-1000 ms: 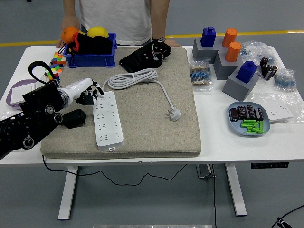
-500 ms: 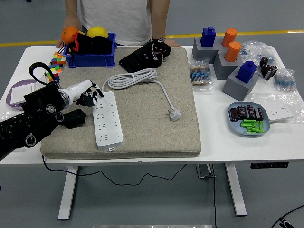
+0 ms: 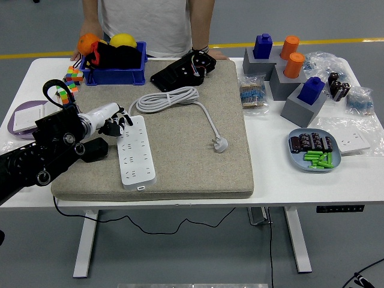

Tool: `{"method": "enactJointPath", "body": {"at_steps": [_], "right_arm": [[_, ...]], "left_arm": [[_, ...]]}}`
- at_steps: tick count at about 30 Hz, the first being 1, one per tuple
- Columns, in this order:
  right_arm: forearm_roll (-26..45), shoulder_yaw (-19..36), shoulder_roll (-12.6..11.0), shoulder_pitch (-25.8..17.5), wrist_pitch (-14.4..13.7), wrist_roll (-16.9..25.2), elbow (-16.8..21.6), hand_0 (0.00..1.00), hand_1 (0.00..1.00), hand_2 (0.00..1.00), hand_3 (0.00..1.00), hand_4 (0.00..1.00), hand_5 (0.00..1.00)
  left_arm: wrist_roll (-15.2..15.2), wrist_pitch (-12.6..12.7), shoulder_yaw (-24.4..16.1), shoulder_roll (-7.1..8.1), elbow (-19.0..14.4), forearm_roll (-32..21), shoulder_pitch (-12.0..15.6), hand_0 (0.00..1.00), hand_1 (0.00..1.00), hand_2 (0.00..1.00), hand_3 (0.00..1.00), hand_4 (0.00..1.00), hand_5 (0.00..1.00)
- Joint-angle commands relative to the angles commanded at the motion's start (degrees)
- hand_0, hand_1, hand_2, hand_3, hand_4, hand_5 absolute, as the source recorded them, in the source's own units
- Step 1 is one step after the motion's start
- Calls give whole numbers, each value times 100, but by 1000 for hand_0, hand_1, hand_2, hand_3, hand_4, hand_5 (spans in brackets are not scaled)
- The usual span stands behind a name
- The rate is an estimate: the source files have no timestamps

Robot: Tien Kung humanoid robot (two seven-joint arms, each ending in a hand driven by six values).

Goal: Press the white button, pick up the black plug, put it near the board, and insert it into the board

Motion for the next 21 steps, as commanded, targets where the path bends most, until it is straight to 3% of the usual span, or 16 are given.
{"method": "enactJointPath", "body": {"at_steps": [21], "right_arm": [[18, -21, -1, 38, -3, 10, 4, 711, 602, 542, 689, 748, 522]], "left_arm": [[13, 62, 198, -98, 158, -57, -89, 16, 26, 127, 609, 2, 2]]}}
